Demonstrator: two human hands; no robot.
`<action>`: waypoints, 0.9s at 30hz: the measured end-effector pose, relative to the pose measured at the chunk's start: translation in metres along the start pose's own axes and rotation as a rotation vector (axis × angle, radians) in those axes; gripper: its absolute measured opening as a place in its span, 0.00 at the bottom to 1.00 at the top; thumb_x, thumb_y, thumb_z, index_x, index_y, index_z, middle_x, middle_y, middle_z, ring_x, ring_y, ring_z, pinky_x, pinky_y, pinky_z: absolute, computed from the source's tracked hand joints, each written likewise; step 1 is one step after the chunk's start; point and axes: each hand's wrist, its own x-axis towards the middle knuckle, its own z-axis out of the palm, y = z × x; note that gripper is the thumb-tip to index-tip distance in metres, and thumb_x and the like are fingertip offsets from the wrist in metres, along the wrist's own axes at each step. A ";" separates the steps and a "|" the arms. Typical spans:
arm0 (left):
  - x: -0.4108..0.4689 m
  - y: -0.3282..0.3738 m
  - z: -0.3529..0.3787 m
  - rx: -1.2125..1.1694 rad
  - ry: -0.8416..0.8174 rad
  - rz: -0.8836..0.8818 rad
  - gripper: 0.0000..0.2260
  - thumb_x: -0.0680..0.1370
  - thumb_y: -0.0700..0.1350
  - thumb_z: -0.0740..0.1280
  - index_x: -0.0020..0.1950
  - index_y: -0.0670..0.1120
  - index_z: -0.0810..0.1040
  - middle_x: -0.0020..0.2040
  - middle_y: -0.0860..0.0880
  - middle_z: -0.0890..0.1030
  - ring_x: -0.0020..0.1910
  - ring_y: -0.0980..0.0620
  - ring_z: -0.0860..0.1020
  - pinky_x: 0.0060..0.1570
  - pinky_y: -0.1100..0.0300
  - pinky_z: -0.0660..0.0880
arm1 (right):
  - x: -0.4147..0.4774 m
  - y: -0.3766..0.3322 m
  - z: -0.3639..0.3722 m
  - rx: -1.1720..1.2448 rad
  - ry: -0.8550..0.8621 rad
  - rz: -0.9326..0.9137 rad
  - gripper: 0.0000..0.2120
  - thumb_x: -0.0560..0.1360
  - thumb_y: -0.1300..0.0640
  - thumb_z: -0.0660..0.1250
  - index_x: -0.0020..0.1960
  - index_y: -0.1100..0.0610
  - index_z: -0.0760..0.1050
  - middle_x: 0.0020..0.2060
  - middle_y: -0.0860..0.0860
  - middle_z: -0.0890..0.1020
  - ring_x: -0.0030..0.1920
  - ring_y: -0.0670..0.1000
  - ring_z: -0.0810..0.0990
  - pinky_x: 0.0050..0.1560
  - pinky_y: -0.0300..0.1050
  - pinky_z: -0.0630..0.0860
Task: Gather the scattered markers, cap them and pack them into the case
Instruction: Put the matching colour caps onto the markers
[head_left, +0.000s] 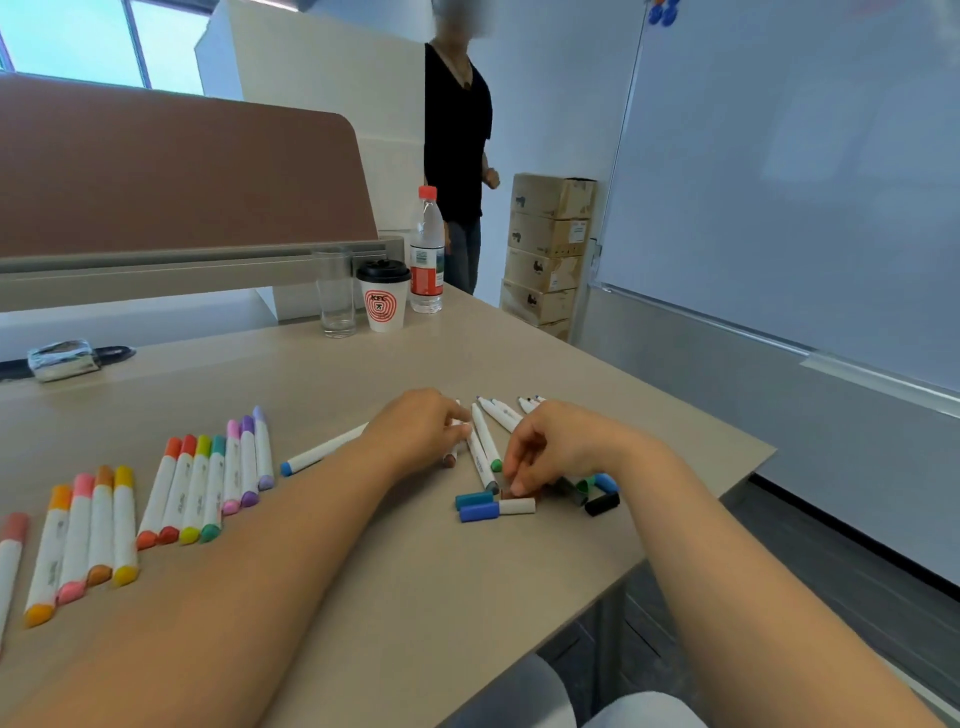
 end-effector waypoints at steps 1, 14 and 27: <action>0.000 0.001 0.001 0.018 -0.017 -0.001 0.15 0.78 0.51 0.62 0.63 0.50 0.77 0.57 0.49 0.78 0.50 0.53 0.74 0.52 0.60 0.72 | -0.001 0.000 0.000 -0.003 -0.005 0.004 0.07 0.69 0.60 0.74 0.46 0.55 0.81 0.40 0.48 0.84 0.42 0.44 0.81 0.50 0.37 0.78; -0.003 -0.003 -0.012 0.010 0.008 -0.182 0.10 0.70 0.45 0.73 0.49 0.46 0.77 0.47 0.49 0.79 0.45 0.51 0.77 0.50 0.57 0.78 | 0.008 0.006 0.011 -0.008 0.377 -0.043 0.08 0.72 0.61 0.70 0.50 0.56 0.81 0.38 0.47 0.79 0.36 0.43 0.75 0.41 0.33 0.74; -0.003 -0.038 -0.049 -0.189 0.125 -0.147 0.14 0.71 0.38 0.70 0.55 0.47 0.81 0.48 0.50 0.81 0.46 0.54 0.76 0.48 0.63 0.73 | 0.054 -0.006 0.012 0.312 0.698 -0.123 0.09 0.75 0.66 0.64 0.49 0.53 0.76 0.44 0.45 0.79 0.47 0.44 0.77 0.52 0.35 0.73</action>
